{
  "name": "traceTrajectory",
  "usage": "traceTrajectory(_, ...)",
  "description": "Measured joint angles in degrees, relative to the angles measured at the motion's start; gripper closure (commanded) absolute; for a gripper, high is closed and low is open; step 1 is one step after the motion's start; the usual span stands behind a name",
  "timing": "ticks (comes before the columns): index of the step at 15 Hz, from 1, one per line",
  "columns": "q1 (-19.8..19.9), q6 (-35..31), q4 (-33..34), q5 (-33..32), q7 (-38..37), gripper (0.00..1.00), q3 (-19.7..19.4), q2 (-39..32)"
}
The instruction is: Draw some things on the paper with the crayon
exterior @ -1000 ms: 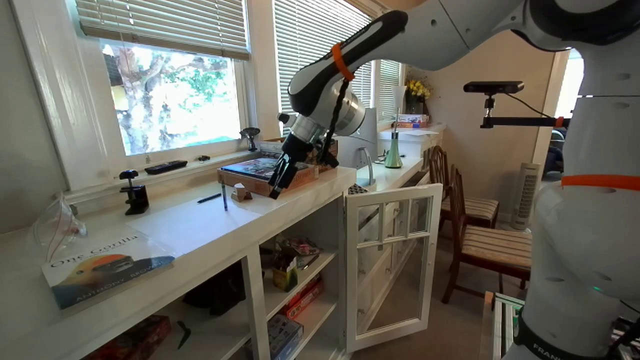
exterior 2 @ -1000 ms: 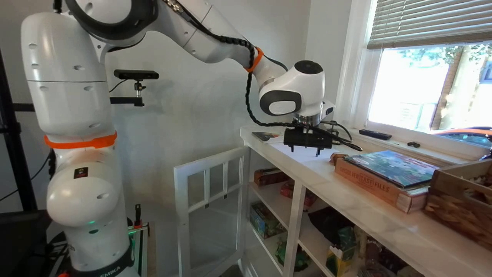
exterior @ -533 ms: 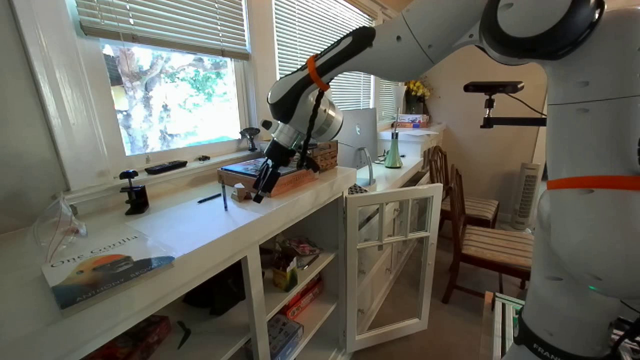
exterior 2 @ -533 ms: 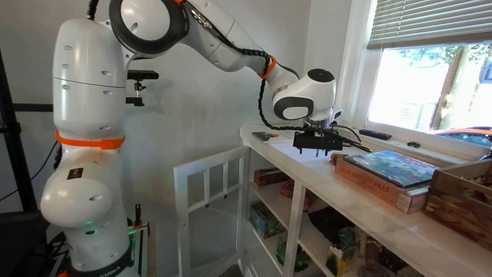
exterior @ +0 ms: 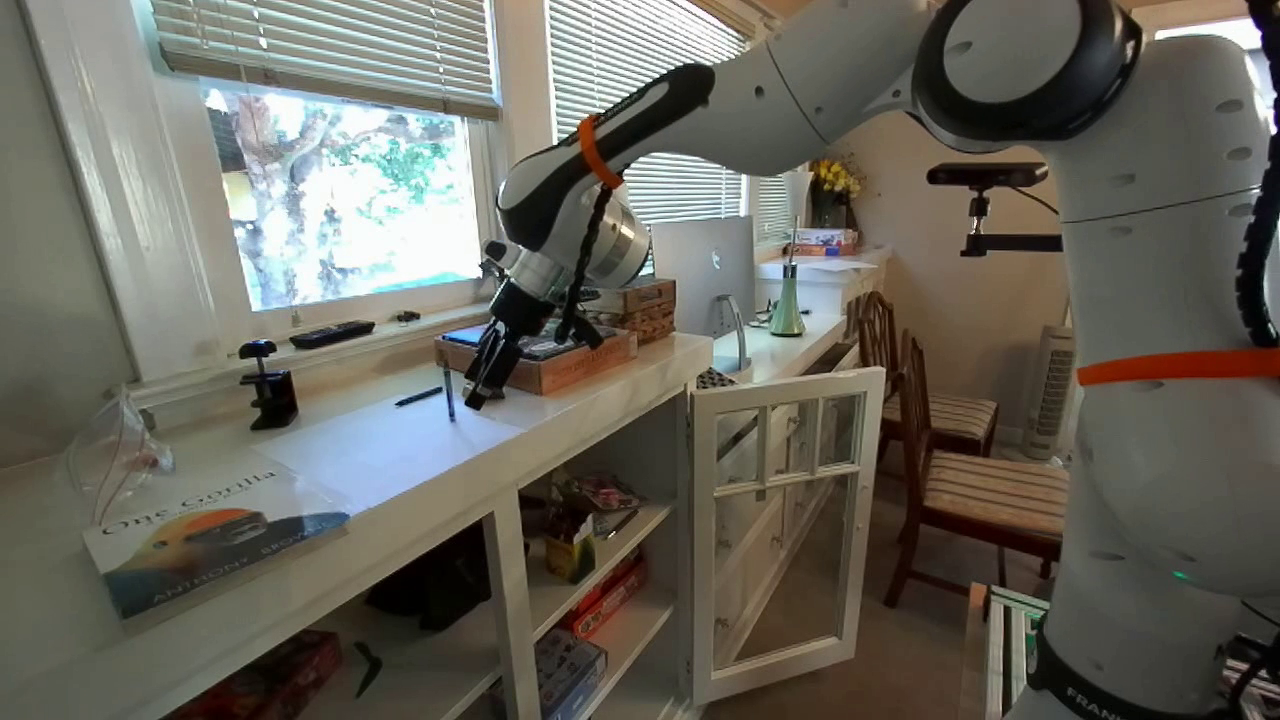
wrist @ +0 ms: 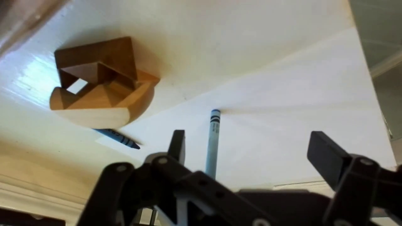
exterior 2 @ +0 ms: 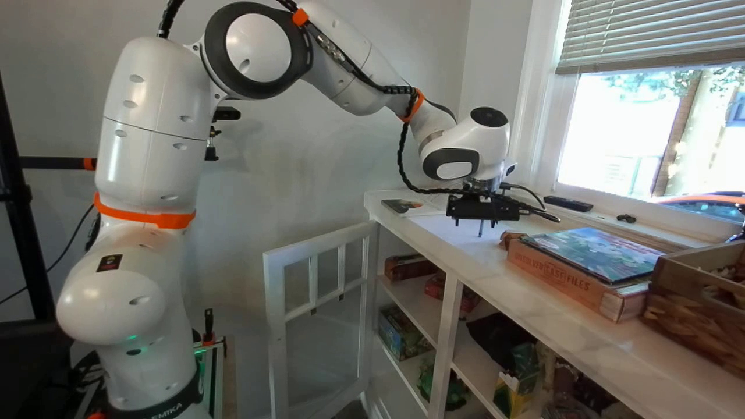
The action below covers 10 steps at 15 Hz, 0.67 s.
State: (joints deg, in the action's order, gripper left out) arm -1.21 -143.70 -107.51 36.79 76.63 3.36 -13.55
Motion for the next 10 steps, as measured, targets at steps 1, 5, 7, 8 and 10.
traceTrajectory(1, 0.22, 0.0, 0.7, -0.01, 0.0, 0.0, 0.4, -0.71)
traceTrajectory(5, 1.28, 0.01, 2.87, -0.21, 0.0, 0.0, 1.76, -3.47)
traceTrajectory(7, 1.69, 0.01, 3.78, -0.44, 0.0, 0.0, 2.19, -4.52)
traceTrajectory(8, 1.92, 0.01, 4.16, -0.58, 0.0, 0.0, 2.41, -4.95)
traceTrajectory(10, 2.3, 0.01, 4.89, -0.89, 0.0, 0.0, 2.83, -5.67)
